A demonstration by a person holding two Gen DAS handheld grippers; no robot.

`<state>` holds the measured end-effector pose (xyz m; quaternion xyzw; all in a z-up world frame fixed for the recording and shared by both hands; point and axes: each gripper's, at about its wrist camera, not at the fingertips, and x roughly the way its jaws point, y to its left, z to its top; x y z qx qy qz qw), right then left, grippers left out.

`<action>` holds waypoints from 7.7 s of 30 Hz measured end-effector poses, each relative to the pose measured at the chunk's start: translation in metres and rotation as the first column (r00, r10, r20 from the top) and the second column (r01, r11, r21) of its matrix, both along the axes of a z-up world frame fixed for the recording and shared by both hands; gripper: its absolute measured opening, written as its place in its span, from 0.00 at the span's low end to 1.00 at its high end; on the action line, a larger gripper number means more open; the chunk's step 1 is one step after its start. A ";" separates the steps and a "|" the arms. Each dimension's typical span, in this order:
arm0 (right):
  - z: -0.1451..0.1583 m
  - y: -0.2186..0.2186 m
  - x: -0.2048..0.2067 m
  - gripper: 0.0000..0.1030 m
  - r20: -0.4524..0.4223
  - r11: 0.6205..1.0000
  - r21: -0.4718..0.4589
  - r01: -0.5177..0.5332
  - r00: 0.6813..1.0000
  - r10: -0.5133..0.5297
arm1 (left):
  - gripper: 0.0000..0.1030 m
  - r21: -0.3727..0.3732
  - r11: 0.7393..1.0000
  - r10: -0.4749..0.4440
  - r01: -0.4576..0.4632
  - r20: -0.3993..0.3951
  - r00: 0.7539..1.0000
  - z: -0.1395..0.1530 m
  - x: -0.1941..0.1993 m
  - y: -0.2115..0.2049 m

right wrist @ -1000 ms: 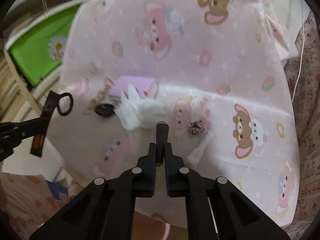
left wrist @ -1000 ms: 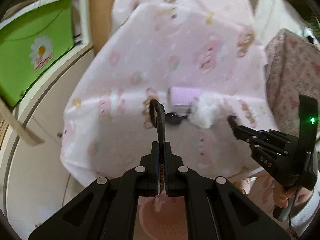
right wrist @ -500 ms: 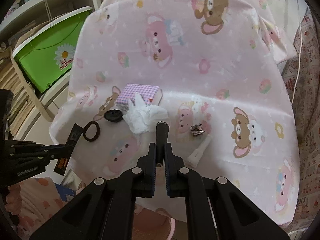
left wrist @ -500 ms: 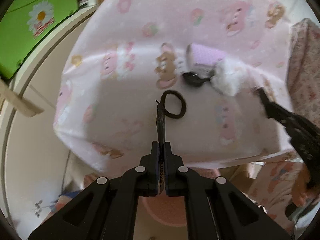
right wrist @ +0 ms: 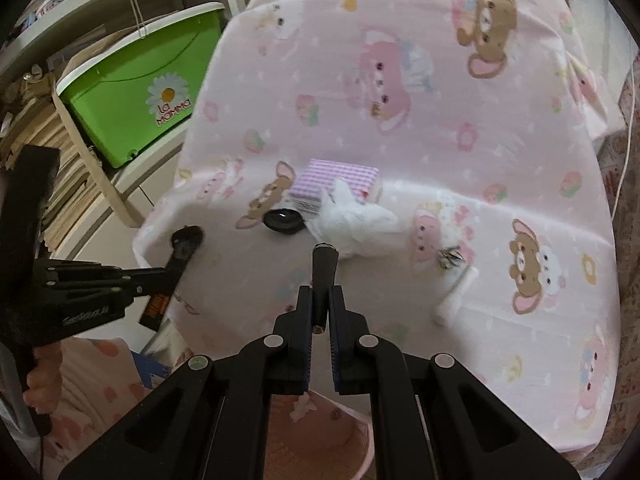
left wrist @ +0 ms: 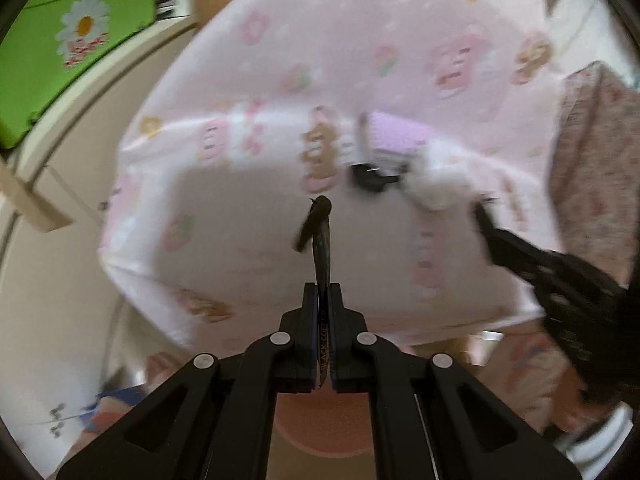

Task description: Collect trash

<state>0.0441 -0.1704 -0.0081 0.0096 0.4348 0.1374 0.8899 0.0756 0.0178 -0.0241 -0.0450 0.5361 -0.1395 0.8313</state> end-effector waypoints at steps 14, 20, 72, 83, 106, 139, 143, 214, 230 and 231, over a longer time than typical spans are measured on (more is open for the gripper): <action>-0.015 -0.056 0.026 0.43 -0.081 0.953 0.000 0.302 0.950 -0.301 | 0.03 0.013 0.989 -0.148 0.149 -0.074 0.986 -0.020 -0.004 -0.040; -0.005 -0.037 0.024 0.48 -0.110 0.971 0.210 0.110 0.990 -0.088 | 0.03 -0.025 0.989 -0.145 0.143 -0.135 0.980 -0.034 0.001 -0.041; -0.029 0.008 -0.037 0.05 -0.228 0.969 0.168 -0.180 0.950 0.216 | 0.03 0.048 0.985 -0.143 0.166 -0.314 0.939 -0.079 -0.049 -0.049; -0.093 0.036 -0.055 0.05 -0.345 0.969 -0.062 -0.237 0.917 0.203 | 0.04 0.124 0.985 -0.069 0.122 -0.363 0.929 -0.129 -0.048 -0.044; -0.155 0.042 -0.062 0.08 -0.468 0.946 -0.176 -0.271 0.869 0.162 | 0.59 0.222 0.975 0.086 0.014 -0.436 0.896 -0.167 -0.045 -0.028; 0.028 -0.012 -0.071 0.78 0.187 0.985 -0.140 0.101 0.980 -0.074 | 0.85 0.250 0.966 -0.012 -0.059 0.273 0.962 0.031 -0.042 -0.028; 0.045 -0.033 -0.062 0.77 0.212 0.982 -0.142 0.126 0.973 -0.095 | 0.85 0.296 0.954 -0.065 -0.045 0.352 0.934 0.064 -0.036 -0.043; -0.029 -0.074 0.020 0.17 -0.064 0.973 -0.136 0.187 0.978 -0.197 | 0.88 0.272 0.962 0.000 -0.020 0.073 0.997 -0.009 0.058 -0.066; -0.008 -0.100 0.015 0.17 -0.064 0.970 -0.026 0.243 0.968 -0.244 | 0.30 0.076 0.982 -0.178 0.171 0.086 0.980 -0.008 0.047 -0.120; -0.007 -0.099 0.016 0.17 -0.062 0.971 -0.026 0.239 0.969 -0.240 | 0.31 0.085 0.983 -0.170 0.163 0.088 0.981 -0.009 0.048 -0.122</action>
